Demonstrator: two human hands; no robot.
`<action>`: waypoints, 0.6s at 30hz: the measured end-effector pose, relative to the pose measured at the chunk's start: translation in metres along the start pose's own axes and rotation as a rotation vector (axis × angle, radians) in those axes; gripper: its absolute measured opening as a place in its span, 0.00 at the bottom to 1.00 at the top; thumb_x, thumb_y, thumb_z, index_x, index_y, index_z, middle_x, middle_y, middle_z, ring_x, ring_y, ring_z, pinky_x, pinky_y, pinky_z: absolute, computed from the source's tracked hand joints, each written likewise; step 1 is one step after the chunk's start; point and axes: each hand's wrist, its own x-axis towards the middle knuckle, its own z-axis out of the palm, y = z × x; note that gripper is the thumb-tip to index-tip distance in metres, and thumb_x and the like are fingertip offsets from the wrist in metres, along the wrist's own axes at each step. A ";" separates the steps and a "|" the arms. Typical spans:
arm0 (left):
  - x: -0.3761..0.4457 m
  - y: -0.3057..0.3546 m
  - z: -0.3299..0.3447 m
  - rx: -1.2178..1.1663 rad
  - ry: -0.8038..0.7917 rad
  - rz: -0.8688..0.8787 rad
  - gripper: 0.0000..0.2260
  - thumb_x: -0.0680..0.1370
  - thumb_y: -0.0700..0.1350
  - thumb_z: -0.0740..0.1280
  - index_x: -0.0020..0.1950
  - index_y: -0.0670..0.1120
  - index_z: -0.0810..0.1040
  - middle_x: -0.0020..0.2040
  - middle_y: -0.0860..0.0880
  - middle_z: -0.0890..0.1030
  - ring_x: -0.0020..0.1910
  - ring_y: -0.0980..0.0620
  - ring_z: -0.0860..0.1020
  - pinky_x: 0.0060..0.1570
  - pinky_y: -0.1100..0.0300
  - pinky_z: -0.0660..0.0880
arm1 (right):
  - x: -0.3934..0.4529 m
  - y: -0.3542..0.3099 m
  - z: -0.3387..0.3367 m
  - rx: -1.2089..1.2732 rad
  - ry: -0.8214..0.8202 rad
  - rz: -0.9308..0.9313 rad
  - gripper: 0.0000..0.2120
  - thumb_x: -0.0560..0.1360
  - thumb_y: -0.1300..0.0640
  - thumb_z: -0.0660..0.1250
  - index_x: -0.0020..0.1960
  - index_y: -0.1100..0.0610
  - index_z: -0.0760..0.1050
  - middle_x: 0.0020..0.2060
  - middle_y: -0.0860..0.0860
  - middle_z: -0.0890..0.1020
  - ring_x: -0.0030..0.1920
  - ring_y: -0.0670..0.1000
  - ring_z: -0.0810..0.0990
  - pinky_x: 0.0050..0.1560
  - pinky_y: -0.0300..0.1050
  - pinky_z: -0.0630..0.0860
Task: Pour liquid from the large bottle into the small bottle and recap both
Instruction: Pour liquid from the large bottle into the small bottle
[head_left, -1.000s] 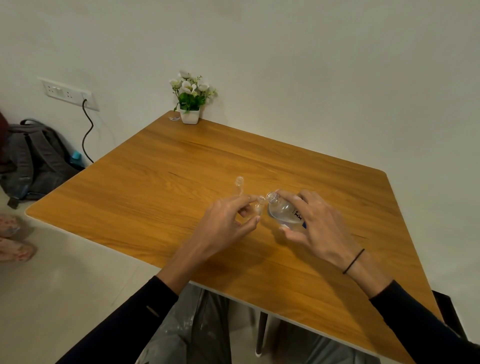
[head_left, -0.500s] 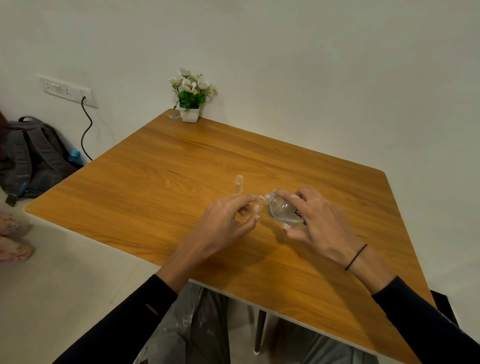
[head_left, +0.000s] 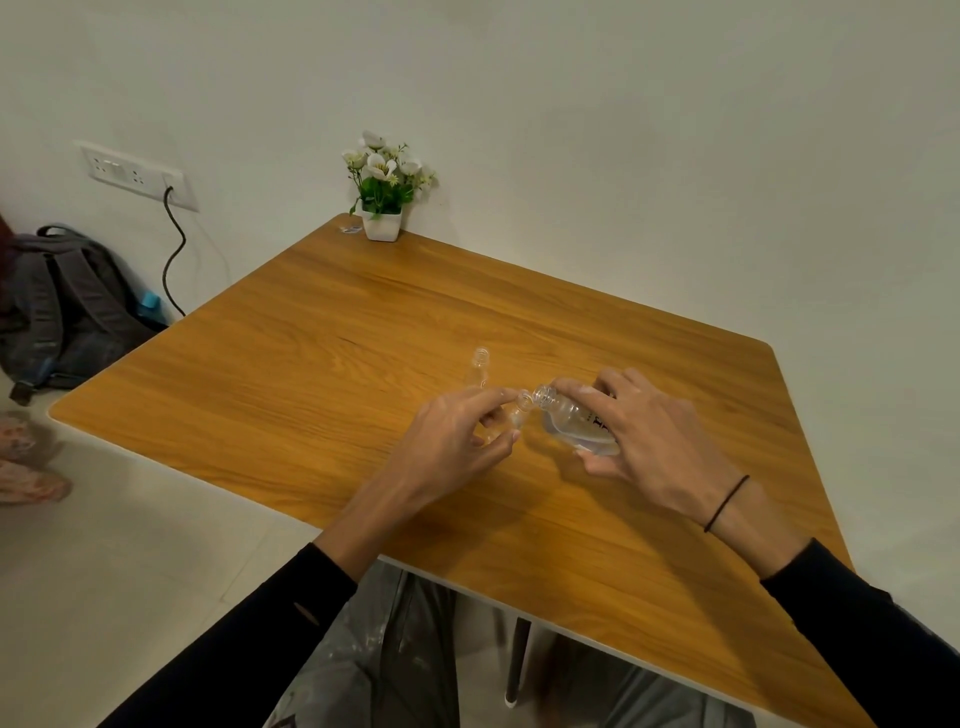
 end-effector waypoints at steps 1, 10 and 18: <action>0.000 0.000 0.001 -0.005 0.000 0.000 0.21 0.79 0.56 0.68 0.72 0.57 0.76 0.52 0.54 0.85 0.50 0.56 0.82 0.41 0.61 0.86 | 0.001 0.000 -0.001 -0.010 -0.006 0.000 0.40 0.72 0.37 0.74 0.79 0.38 0.60 0.56 0.48 0.76 0.51 0.45 0.68 0.35 0.40 0.66; 0.002 -0.001 0.002 0.001 0.008 -0.007 0.21 0.80 0.53 0.71 0.73 0.53 0.79 0.50 0.53 0.84 0.48 0.55 0.82 0.40 0.61 0.85 | 0.003 0.001 -0.007 -0.059 -0.053 -0.012 0.42 0.72 0.36 0.75 0.78 0.37 0.57 0.56 0.47 0.75 0.50 0.46 0.68 0.35 0.42 0.74; 0.003 -0.002 0.002 0.043 0.008 -0.006 0.24 0.79 0.58 0.65 0.72 0.51 0.79 0.50 0.51 0.85 0.46 0.55 0.83 0.41 0.60 0.86 | 0.007 0.003 -0.007 -0.081 -0.072 -0.016 0.41 0.73 0.35 0.73 0.78 0.37 0.55 0.56 0.47 0.74 0.50 0.46 0.68 0.37 0.44 0.77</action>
